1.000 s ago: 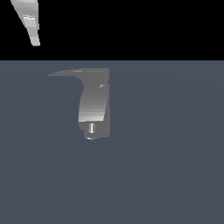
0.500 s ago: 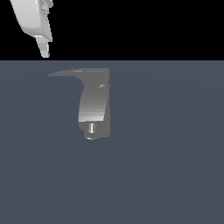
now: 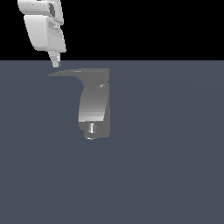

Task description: Turn on the faucet by rotating a designated handle.

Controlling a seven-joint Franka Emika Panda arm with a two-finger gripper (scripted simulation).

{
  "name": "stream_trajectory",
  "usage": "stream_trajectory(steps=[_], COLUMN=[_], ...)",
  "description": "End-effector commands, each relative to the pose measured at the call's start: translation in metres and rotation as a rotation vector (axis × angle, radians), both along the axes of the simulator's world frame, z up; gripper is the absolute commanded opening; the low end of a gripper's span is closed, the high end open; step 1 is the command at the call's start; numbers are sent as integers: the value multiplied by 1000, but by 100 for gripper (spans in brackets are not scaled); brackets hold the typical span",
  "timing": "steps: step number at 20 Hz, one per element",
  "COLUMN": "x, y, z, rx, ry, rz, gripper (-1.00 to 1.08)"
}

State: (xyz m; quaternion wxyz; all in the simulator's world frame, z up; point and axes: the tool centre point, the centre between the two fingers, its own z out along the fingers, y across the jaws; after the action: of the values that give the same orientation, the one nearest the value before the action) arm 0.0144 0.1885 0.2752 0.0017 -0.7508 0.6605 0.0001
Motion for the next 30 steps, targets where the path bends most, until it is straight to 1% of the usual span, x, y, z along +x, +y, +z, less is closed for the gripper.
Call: stream_trajectory(steps=[1, 8, 14, 25, 26, 30], x=[12, 38, 49, 48, 49, 38], y=[-3, -11, -15, -15, -8, -8], z=[-7, -22, -28, -27, -10, -12], rx=[-2, -4, -4, -2, 1, 1], ry=[0, 2, 2, 2, -22, -20], rz=[-51, -160, -208, -204, -195, -196], gripper=[-100, -100, -100, -100, -100, -100])
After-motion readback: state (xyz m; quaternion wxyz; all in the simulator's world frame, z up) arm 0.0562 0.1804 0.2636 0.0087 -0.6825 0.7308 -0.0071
